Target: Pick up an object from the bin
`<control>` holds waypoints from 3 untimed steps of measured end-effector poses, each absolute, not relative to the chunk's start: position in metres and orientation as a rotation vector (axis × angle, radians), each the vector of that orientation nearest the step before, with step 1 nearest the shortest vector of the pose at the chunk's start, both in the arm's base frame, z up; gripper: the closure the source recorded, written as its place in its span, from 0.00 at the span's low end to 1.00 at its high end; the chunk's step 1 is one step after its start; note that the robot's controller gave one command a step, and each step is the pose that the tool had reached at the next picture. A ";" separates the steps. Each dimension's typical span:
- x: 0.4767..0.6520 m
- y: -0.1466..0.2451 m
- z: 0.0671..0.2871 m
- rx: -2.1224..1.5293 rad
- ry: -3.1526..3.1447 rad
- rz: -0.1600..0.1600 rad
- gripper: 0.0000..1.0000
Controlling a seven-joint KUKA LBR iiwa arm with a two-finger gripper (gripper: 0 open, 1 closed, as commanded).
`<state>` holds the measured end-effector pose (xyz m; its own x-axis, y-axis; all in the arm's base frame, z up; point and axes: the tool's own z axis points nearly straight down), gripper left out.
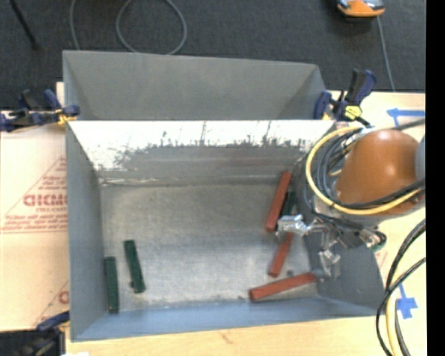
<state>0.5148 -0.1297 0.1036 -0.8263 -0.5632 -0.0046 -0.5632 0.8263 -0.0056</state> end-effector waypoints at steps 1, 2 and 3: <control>0.558 -0.093 0.070 -1.105 2.935 0.000 0.00; 0.558 -0.095 0.071 -1.093 2.938 0.000 1.00; 0.558 -0.095 0.071 -1.091 2.940 0.000 1.00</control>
Offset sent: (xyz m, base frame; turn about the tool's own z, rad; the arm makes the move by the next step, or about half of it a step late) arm 0.0419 0.0351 -0.0336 -0.1215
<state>0.5584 -0.0947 0.0714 -0.7579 -0.6523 -0.0054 -0.6523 0.7579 -0.0020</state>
